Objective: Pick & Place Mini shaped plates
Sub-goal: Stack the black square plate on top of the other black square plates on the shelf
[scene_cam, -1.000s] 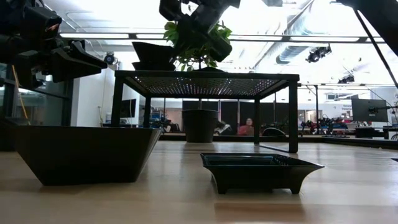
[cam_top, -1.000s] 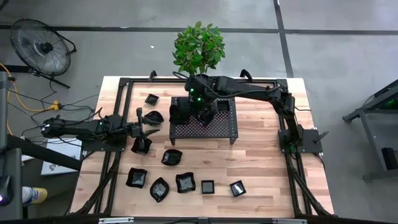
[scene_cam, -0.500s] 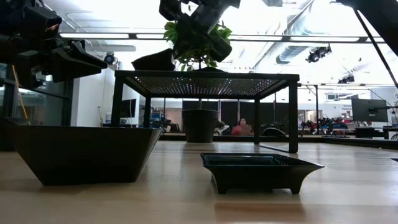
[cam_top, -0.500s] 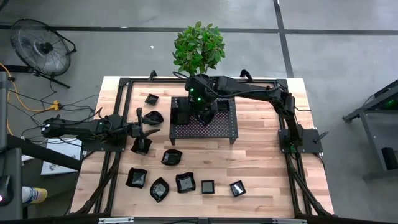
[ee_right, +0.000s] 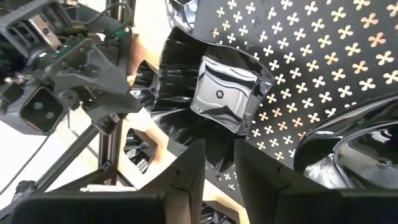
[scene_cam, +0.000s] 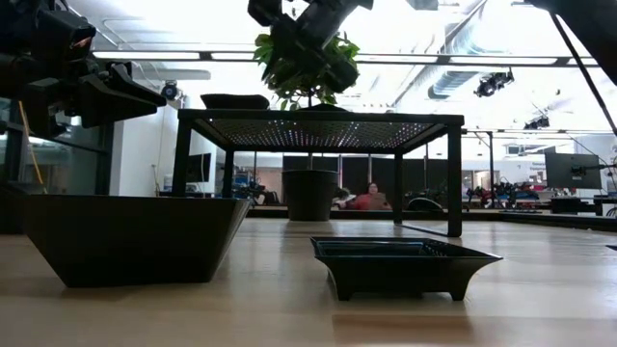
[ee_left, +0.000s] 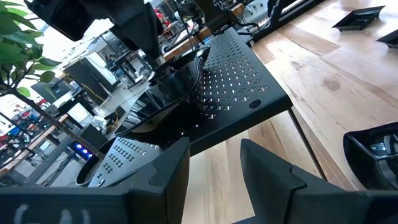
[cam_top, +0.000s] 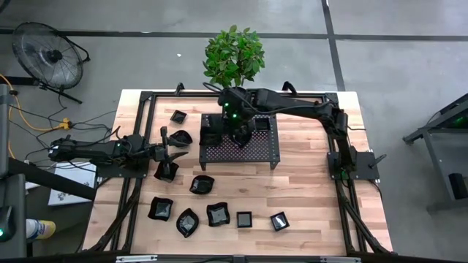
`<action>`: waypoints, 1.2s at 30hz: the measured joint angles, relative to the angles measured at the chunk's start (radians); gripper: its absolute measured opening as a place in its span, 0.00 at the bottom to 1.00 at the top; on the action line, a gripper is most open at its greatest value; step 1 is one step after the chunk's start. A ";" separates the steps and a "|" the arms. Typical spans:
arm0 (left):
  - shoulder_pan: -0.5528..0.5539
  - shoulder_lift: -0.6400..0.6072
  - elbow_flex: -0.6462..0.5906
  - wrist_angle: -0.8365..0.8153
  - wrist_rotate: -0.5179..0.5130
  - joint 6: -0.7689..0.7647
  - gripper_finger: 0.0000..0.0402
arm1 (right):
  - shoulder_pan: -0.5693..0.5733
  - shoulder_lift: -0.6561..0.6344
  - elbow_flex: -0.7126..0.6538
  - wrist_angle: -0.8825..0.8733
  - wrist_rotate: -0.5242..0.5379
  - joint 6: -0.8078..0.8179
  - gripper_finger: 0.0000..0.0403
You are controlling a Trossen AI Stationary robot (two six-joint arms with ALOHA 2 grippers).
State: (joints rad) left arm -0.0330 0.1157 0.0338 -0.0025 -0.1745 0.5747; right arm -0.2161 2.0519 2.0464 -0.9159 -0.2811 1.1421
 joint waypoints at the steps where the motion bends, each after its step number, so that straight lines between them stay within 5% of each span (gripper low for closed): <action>1: 0.000 0.000 0.000 0.000 0.000 0.000 0.35 | 0.000 -0.004 0.000 0.000 0.005 -0.004 0.21; 16: 0.000 0.000 0.000 0.000 0.000 0.000 0.35 | 0.006 -0.024 -0.001 -0.051 0.031 -0.071 0.24; 36: 0.000 0.000 0.000 0.000 0.000 0.000 0.35 | 0.101 -0.178 -0.001 -0.392 0.280 -0.181 0.25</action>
State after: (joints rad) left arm -0.0330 0.1158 0.0338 -0.0021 -0.1745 0.5751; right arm -0.1154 1.8742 2.0457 -1.3082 -0.0015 0.9607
